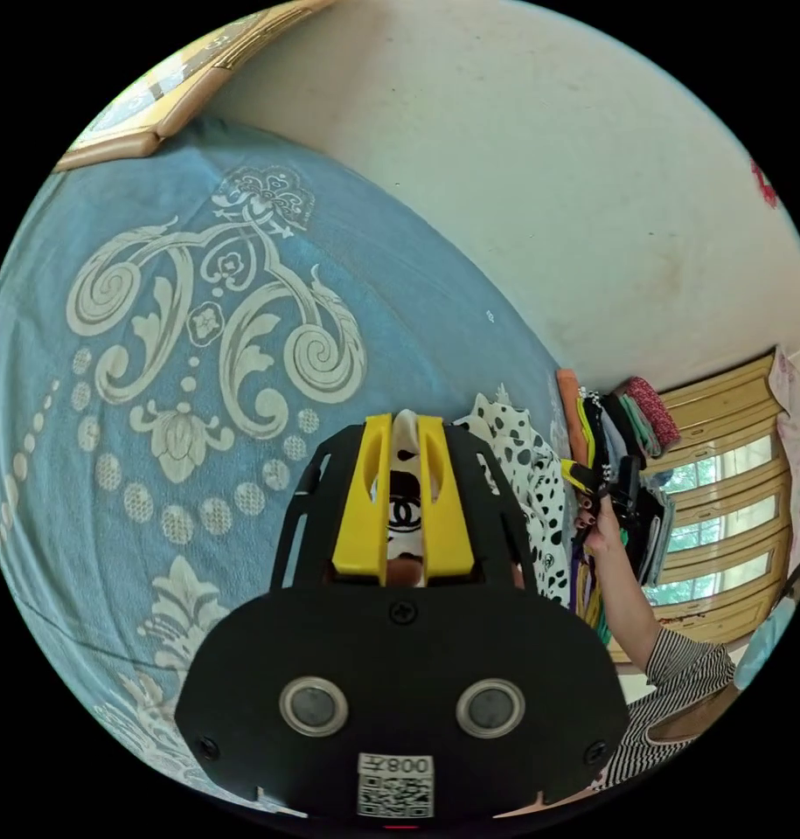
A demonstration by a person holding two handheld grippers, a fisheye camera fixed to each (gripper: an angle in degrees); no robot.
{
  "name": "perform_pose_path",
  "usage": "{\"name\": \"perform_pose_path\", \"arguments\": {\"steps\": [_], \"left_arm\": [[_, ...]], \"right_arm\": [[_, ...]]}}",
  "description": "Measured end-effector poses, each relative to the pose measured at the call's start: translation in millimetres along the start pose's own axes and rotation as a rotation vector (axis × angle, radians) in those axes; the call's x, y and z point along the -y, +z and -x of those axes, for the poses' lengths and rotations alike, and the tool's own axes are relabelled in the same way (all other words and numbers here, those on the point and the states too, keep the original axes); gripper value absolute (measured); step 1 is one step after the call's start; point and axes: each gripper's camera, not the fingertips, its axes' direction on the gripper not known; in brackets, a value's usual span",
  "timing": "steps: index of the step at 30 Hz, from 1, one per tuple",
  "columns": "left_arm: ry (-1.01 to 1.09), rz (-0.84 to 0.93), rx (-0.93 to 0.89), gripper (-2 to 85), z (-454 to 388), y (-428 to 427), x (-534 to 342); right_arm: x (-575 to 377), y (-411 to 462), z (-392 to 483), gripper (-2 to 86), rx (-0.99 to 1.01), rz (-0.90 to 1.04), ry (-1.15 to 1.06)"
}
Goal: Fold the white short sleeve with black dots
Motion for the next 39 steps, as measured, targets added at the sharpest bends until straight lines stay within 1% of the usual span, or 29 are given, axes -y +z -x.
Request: {"name": "perform_pose_path", "arguments": {"steps": [2, 4, 6, 9, 10, 12, 13, 14, 15, 16, 17, 18, 19, 20, 21, 22, 23, 25, 27, 34, 37, 38, 39], "left_arm": [[-0.013, 0.020, -0.047, 2.5, 3, 1, -1], [0.003, -0.014, -0.061, 1.9, -2, -10, -6], [0.025, -0.068, -0.123, 1.4, -9, -33, -16], [0.074, -0.166, -0.194, 1.0, -24, -79, -34], [0.085, -0.183, -0.211, 1.0, -27, -89, -39], [0.167, -0.288, -0.260, 0.8, -47, -136, -64], [0.198, -0.315, -0.252, 0.8, -53, -147, -71], [0.236, -0.337, -0.188, 0.7, -61, -160, -82], [0.233, -0.300, -0.115, 0.7, -62, -163, -86], [0.228, -0.289, -0.103, 0.7, -60, -164, -87], [0.195, -0.290, -0.124, 0.6, -52, -167, -89], [0.157, -0.311, -0.165, 0.6, -45, -171, -93], [0.160, -0.326, -0.187, 0.6, -45, -173, -97], [0.188, -0.350, -0.207, 0.6, -48, -178, -105], [0.208, -0.350, -0.165, 0.6, -52, -180, -113], [0.205, -0.333, -0.137, 0.6, -52, -177, -115], [0.182, -0.289, -0.128, 0.6, -46, -171, -115], [0.134, -0.288, -0.166, 0.6, -34, -171, -114], [0.155, -0.343, -0.189, 0.6, -38, -190, -111], [0.245, -0.482, -0.212, 0.7, -59, -241, -92], [0.265, -0.504, -0.155, 0.8, -60, -237, -63], [0.267, -0.496, -0.140, 0.8, -58, -229, -48], [0.261, -0.466, -0.086, 0.9, -53, -214, -29]], "right_arm": [[3, 11, -4, 6.0, -0.009, 0.026, 0.019], [0, 8, -6, 3.7, 0.027, 0.023, 0.024], [-6, 0, -5, 2.7, 0.043, 0.021, 0.023], [-27, -41, 11, 1.9, 0.063, -0.070, -0.040], [-40, -66, 22, 1.7, 0.088, -0.133, -0.088], [-63, -107, 43, 1.4, 0.140, -0.208, -0.160], [-85, -133, 61, 1.3, 0.122, -0.269, -0.231], [-106, -151, 77, 1.2, 0.041, -0.314, -0.279], [-114, -155, 81, 1.1, -0.007, -0.320, -0.289], [-123, -157, 82, 1.0, -0.096, -0.311, -0.291], [-124, -154, 70, 1.0, -0.140, -0.293, -0.250], [-122, -152, 61, 1.0, -0.114, -0.273, -0.207], [-121, -151, 47, 0.9, -0.002, -0.250, -0.168], [-127, -153, 47, 0.9, 0.011, -0.273, -0.172], [-130, -154, 50, 0.9, -0.018, -0.281, -0.185], [-137, -152, 56, 0.9, -0.064, -0.283, -0.202], [-140, -146, 53, 0.8, -0.061, -0.263, -0.188], [-140, -143, 41, 0.8, 0.002, -0.248, -0.147], [-140, -154, 39, 0.8, 0.061, -0.289, -0.142], [-140, -226, 92, 0.7, 0.043, -0.454, -0.320], [-121, -232, 100, 0.7, -0.025, -0.479, -0.347], [-107, -227, 96, 0.7, -0.047, -0.470, -0.334], [-100, -224, 93, 0.7, -0.051, -0.466, -0.331]]}}
